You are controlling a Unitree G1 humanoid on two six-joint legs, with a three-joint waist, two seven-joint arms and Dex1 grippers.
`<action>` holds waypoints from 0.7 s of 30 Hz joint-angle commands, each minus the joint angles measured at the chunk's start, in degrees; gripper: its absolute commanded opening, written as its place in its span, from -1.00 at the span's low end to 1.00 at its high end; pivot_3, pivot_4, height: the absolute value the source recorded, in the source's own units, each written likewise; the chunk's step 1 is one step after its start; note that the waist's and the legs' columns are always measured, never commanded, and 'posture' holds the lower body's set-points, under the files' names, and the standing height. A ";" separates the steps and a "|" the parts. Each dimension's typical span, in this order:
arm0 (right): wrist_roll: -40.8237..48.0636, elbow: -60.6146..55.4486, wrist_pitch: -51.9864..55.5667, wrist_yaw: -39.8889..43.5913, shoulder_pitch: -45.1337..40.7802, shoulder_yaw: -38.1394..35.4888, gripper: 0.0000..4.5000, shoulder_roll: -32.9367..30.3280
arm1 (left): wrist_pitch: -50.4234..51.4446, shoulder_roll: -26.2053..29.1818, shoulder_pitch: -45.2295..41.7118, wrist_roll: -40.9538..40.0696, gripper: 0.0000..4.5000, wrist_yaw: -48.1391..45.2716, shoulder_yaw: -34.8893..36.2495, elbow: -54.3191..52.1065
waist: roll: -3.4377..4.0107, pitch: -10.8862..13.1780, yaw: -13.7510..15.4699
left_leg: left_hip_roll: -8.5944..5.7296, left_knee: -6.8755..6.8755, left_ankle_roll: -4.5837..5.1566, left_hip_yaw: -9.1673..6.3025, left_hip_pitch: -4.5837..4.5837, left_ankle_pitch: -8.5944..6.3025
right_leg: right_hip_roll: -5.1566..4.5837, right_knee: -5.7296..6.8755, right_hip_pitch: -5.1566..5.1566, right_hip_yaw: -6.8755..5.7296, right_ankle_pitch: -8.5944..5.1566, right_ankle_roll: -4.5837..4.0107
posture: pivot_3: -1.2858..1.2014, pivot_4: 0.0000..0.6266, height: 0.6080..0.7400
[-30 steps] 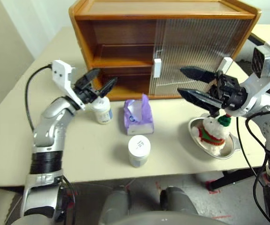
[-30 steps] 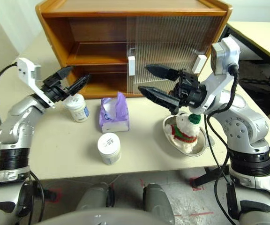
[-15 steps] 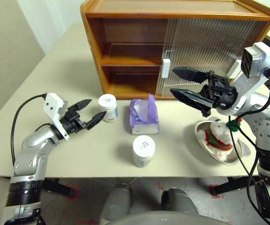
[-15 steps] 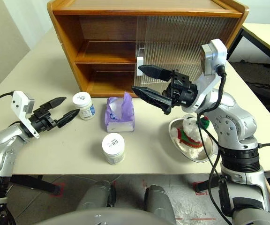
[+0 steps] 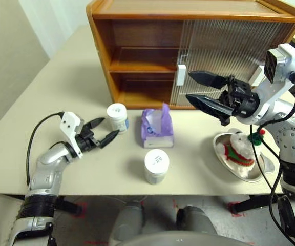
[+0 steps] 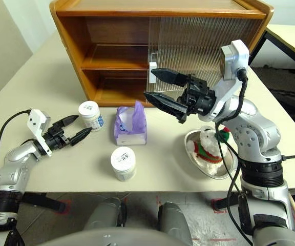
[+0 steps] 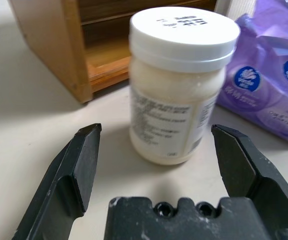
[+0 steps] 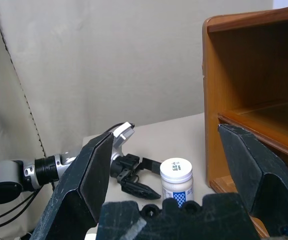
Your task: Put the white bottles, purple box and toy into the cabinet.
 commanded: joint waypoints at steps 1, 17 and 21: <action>0.25 -1.25 -0.16 -0.38 -0.20 -0.78 1.00 -0.62 | -1.04 -0.69 -0.83 1.03 0.99 -0.59 -1.36 0.90 | 0.00 0.00 -0.08 | 0.00 0.00 0.01 0.00 0.00 0.00 | 0.01 0.00 0.00 0.00 0.00 0.00 | 0.07 -1.00 1.00; 0.47 -1.64 -0.49 -1.06 0.02 -1.43 1.00 -1.25 | -1.54 -3.60 -5.07 2.46 0.99 1.43 -2.54 5.61 | -0.04 -0.05 -1.17 | 0.13 0.09 0.27 0.02 0.04 0.16 | 0.67 0.17 -0.01 0.14 0.01 0.00 | 0.05 -1.00 1.00; 0.42 -1.75 -0.69 -1.32 0.04 -1.67 1.00 -1.26 | -1.78 -3.74 -5.18 2.75 0.99 1.43 -2.57 6.34 | -0.04 -0.05 -1.73 | 0.13 0.10 0.28 0.02 0.05 0.17 | 0.68 0.16 0.00 0.17 0.01 0.00 | 0.05 -1.00 1.00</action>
